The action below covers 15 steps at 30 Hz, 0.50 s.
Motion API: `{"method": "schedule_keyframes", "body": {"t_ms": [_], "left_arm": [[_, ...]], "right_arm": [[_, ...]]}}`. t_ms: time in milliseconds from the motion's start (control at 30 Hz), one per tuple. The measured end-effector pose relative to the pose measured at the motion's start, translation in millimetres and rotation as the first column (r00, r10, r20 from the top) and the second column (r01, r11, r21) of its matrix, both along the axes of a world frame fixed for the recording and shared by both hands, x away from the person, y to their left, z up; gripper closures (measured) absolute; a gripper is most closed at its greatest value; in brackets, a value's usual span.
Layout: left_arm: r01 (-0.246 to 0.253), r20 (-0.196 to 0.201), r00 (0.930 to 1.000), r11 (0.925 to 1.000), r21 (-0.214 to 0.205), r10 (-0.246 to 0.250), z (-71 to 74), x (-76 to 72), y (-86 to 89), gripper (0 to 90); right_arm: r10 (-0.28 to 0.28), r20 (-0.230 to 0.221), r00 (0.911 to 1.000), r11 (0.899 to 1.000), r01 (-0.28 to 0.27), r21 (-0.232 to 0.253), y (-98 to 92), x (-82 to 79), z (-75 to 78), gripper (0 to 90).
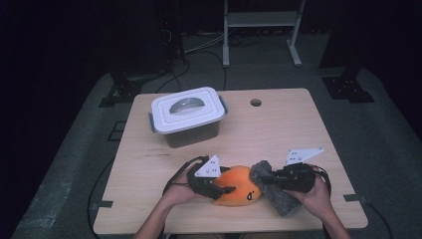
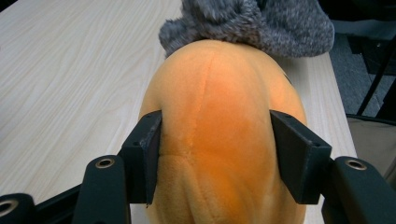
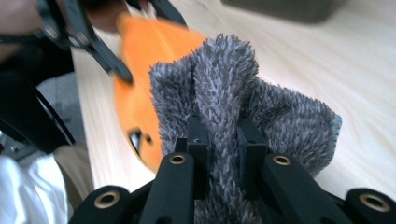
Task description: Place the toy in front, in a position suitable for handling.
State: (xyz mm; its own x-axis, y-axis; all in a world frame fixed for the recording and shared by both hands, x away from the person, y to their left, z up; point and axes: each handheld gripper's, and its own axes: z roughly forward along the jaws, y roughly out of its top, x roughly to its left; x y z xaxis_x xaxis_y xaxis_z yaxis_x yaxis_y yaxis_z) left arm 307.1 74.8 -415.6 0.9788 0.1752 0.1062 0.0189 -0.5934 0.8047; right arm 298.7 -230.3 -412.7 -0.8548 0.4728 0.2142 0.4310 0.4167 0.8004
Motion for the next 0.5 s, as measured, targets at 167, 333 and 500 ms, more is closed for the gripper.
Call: {"method": "schedule_keyframes", "body": {"t_ms": [167,333,500], "left_arm": [[0.000,-0.002,1.0000,1.0000,0.007,0.000,0.1,0.5,1.0,38.7],[-0.004,-0.002,1.0000,1.0000,-0.001,0.004,0.3,0.9,1.6,39.2],[0.009,0.021,0.9997,1.0000,0.003,-0.009,2.9,-3.0,-2.8,40.0]], "right_arm": [[0.034,0.022,0.9992,0.999,-0.034,0.007,14.7,-0.6,3.5,78.6],[0.026,-0.004,0.9997,1.000,-0.026,-0.010,7.4,1.2,-2.8,78.5],[0.002,0.002,1.0000,1.000,-0.002,0.011,-0.7,-0.9,1.7,78.5]]}}
